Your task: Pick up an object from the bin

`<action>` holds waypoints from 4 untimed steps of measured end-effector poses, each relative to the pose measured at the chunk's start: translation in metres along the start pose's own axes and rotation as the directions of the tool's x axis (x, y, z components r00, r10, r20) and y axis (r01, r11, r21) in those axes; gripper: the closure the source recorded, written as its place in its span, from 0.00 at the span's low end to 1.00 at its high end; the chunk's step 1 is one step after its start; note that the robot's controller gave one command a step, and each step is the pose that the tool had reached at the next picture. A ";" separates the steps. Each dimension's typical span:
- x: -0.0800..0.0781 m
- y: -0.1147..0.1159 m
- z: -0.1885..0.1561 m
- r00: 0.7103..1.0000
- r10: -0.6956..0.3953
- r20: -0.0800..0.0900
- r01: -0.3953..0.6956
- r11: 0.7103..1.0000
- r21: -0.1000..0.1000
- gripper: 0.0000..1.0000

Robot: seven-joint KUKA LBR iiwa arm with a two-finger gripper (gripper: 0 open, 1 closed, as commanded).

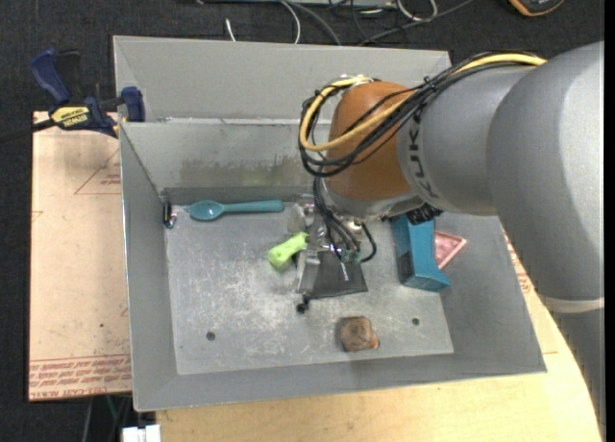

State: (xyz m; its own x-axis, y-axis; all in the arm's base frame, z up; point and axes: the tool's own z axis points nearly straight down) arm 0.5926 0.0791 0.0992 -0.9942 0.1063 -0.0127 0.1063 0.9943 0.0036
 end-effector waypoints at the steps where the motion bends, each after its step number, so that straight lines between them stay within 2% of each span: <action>1: -0.022 -0.013 0.009 0.989 0.146 0.002 -0.146 0.989 0.000 0.00; 2: -0.033 -0.030 0.014 0.984 -0.180 0.003 0.180 0.984 0.000 0.00; 3: -0.005 -0.039 0.028 0.984 -0.181 0.004 0.181 0.984 0.000 1.00; 4: -0.005 -0.039 0.027 0.983 -0.181 0.004 0.181 0.983 0.000 1.00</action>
Offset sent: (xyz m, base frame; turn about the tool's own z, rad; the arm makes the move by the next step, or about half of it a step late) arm 0.0371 -0.0527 -0.0198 0.0869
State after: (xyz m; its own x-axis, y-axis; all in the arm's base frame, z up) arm 0.5935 0.0395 0.0717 -0.9970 -0.0754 -0.0169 -0.0755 0.9971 0.0013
